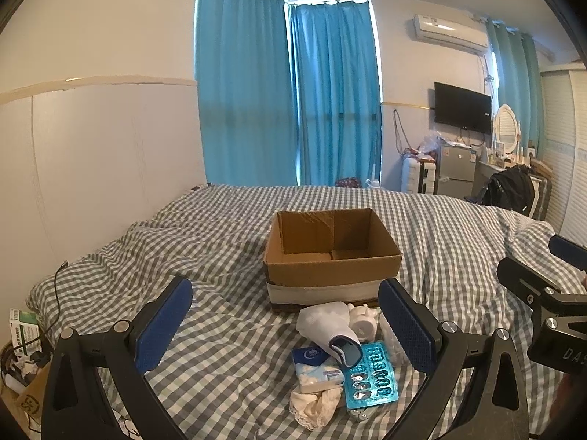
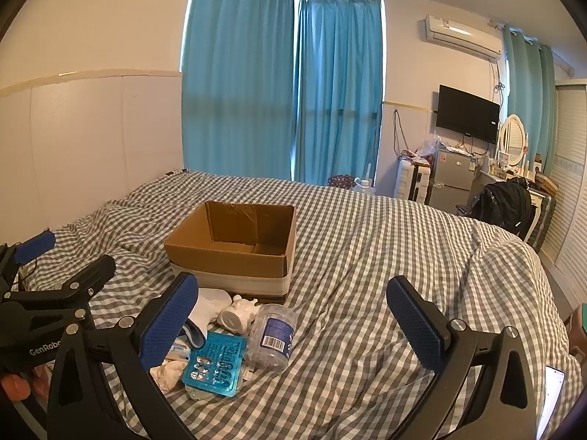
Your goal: Organize objects
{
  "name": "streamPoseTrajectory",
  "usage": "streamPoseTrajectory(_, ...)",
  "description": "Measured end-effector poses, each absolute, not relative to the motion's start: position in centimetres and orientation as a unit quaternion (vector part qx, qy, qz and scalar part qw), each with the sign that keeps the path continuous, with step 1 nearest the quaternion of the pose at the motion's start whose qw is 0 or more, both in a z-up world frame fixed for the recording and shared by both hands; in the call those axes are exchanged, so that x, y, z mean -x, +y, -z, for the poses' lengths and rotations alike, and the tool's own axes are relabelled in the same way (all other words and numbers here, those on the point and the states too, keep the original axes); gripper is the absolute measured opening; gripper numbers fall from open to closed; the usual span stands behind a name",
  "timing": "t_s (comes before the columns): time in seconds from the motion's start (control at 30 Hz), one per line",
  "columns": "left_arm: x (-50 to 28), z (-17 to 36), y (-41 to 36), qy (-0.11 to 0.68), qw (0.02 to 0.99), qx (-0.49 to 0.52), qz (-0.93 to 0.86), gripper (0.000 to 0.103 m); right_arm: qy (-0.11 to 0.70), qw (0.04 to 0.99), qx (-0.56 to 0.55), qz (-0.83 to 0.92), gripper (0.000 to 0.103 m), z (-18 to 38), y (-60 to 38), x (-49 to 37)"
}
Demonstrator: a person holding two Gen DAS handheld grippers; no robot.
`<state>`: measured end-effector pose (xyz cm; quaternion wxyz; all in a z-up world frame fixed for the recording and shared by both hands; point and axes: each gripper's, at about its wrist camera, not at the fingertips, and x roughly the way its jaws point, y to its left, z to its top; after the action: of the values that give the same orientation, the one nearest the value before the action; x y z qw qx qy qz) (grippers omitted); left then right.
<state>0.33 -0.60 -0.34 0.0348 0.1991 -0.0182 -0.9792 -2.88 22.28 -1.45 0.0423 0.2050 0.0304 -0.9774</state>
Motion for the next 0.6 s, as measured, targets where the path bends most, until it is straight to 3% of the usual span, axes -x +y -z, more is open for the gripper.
streamPoseTrajectory(0.6, -0.46, 0.11, -0.58, -0.015, 0.027, -0.195, 0.98, 0.103, 0.031, 0.034, -0.206, 0.977, 0.103, 1.88, 22.47, 2.99)
